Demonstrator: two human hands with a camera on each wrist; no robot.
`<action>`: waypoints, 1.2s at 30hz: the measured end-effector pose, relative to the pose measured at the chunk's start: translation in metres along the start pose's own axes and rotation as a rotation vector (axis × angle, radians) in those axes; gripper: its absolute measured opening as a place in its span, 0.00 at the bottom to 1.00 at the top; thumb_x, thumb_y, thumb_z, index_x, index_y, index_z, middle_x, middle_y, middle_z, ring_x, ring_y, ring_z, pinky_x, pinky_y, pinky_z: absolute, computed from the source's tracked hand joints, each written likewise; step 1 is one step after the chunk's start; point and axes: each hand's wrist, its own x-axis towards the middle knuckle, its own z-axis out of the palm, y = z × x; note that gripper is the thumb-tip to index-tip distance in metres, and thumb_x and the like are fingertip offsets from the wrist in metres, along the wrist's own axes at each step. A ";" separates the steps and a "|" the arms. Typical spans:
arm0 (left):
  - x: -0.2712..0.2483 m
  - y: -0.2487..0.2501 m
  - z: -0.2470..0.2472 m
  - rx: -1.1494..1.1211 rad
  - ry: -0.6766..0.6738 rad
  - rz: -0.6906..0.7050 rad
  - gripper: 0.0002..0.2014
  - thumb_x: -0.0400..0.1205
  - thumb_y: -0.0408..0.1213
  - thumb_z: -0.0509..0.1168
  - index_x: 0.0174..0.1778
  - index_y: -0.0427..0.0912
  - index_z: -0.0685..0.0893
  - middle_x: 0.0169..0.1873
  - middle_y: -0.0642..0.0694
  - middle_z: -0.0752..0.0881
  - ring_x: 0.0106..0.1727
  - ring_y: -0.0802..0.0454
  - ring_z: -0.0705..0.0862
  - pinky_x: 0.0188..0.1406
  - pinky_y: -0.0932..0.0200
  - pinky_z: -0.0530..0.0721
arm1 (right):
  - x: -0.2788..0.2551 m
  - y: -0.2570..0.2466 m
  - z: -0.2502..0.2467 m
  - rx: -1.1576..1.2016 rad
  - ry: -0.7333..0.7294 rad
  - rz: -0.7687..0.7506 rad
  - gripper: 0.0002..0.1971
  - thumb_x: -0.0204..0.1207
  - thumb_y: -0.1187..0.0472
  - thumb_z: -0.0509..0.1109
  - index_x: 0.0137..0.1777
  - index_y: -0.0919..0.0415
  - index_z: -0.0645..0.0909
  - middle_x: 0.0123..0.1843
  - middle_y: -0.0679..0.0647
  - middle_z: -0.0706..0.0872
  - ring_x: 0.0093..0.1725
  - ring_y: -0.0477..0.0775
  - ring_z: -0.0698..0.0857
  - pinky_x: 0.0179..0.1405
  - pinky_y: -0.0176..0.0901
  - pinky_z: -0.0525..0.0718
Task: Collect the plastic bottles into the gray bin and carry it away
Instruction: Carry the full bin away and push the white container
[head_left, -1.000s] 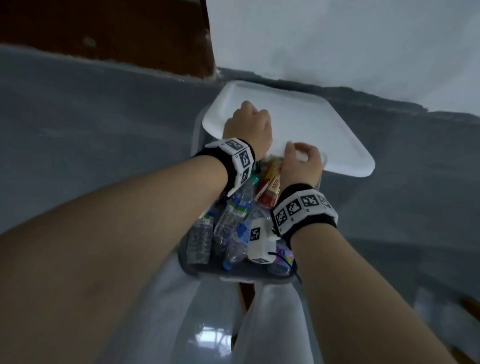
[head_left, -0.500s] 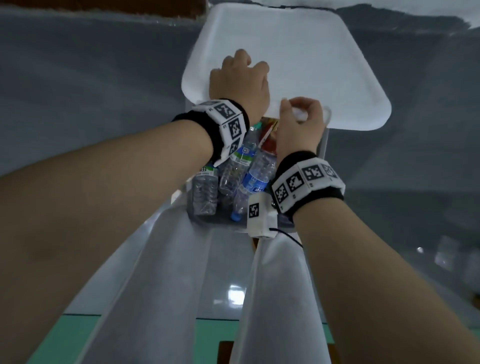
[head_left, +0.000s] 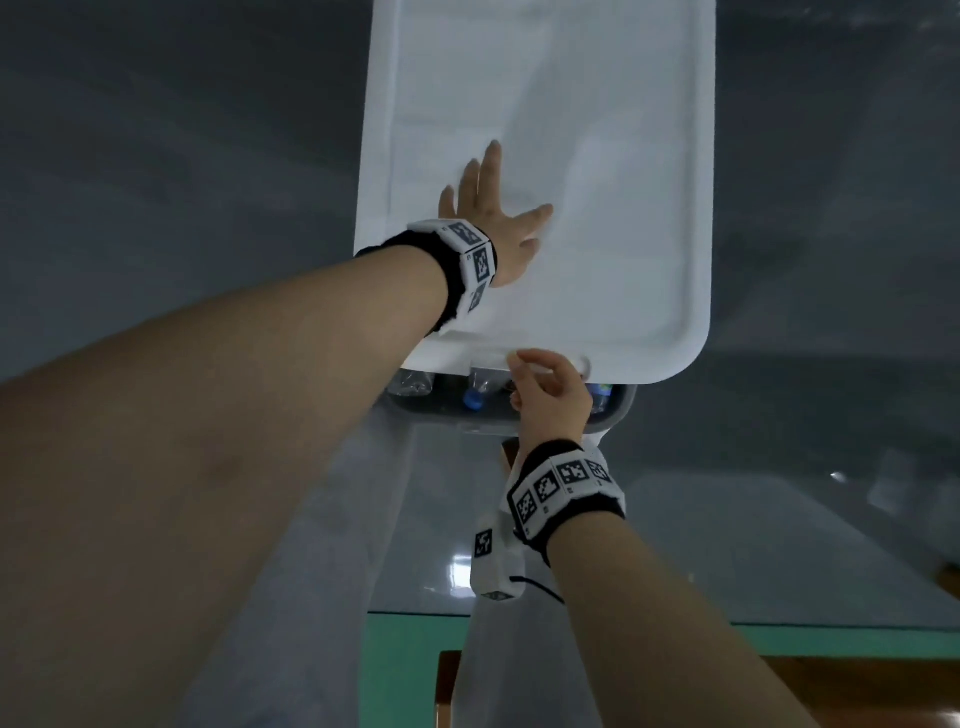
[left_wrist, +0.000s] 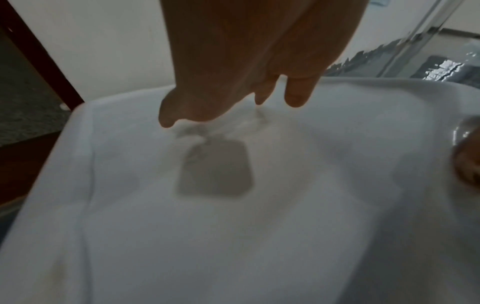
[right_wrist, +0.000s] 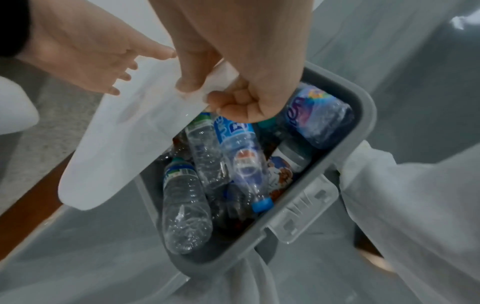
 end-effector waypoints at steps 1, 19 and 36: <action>0.001 -0.003 0.008 0.033 -0.027 0.003 0.25 0.86 0.54 0.51 0.79 0.71 0.53 0.80 0.42 0.25 0.82 0.40 0.29 0.82 0.39 0.36 | 0.002 0.006 -0.001 0.017 -0.006 0.033 0.04 0.72 0.65 0.77 0.40 0.56 0.86 0.31 0.48 0.84 0.27 0.43 0.78 0.34 0.36 0.81; 0.017 -0.043 0.121 0.305 0.000 0.137 0.69 0.57 0.62 0.79 0.77 0.67 0.28 0.78 0.30 0.26 0.79 0.28 0.28 0.75 0.24 0.36 | 0.039 0.099 0.004 0.052 0.252 0.696 0.32 0.60 0.42 0.83 0.57 0.64 0.81 0.40 0.55 0.89 0.29 0.47 0.86 0.27 0.37 0.85; 0.010 -0.055 0.147 0.278 0.011 0.182 0.67 0.59 0.61 0.79 0.78 0.67 0.31 0.79 0.30 0.28 0.79 0.27 0.29 0.74 0.24 0.34 | 0.058 0.113 0.017 0.350 0.222 0.758 0.08 0.78 0.66 0.71 0.42 0.63 0.74 0.52 0.65 0.85 0.49 0.59 0.86 0.57 0.55 0.87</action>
